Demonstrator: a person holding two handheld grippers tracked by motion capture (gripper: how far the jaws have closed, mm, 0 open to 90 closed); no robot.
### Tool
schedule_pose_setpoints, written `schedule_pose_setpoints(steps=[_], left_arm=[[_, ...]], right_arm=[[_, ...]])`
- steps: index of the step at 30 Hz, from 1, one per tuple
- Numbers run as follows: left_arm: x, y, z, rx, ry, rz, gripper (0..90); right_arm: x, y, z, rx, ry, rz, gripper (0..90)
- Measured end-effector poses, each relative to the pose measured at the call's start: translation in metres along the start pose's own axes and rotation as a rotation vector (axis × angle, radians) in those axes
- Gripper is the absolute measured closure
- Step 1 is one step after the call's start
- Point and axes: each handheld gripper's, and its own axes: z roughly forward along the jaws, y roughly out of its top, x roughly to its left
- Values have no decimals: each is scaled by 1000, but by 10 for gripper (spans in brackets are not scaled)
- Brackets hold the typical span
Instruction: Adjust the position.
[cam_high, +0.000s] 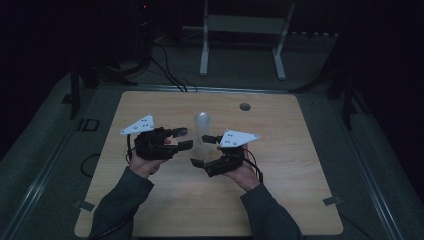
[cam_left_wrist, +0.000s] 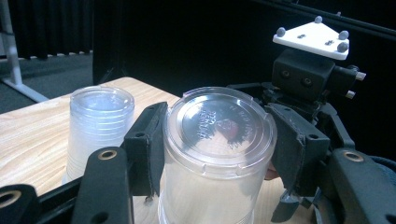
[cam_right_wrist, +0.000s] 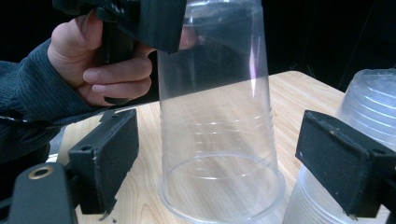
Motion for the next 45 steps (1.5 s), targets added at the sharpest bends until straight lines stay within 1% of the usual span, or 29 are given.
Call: schedule_pose_setpoints(steps=[9, 13, 15, 21, 35, 37, 40, 45], left_arm=[[-1, 0, 1, 0, -6, -3, 414], [-1, 1, 1, -10, -11, -7, 414], [-1, 1, 1, -18, -19, -15, 415], [0, 1, 0, -31, -25, -22, 415], [-1, 1, 1, -40, -30, -27, 415], [0, 1, 0, -39, -30, -27, 414], [0, 1, 0, -36, -32, -29, 411], [0, 1, 0, -34, -35, -27, 408]], right_arm=[[0, -1, 3, 4, 12, -11, 166], [1, -1, 5, 13, 19, -14, 184], [1, -1, 6, 15, 22, -16, 187], [0, -2, 8, 12, 24, -11, 187], [1, -4, 13, 33, 24, -14, 185], [1, -4, 13, 41, 18, -19, 221], [0, -4, 12, 38, 14, -21, 261], [0, -3, 10, 42, 10, -32, 277]])
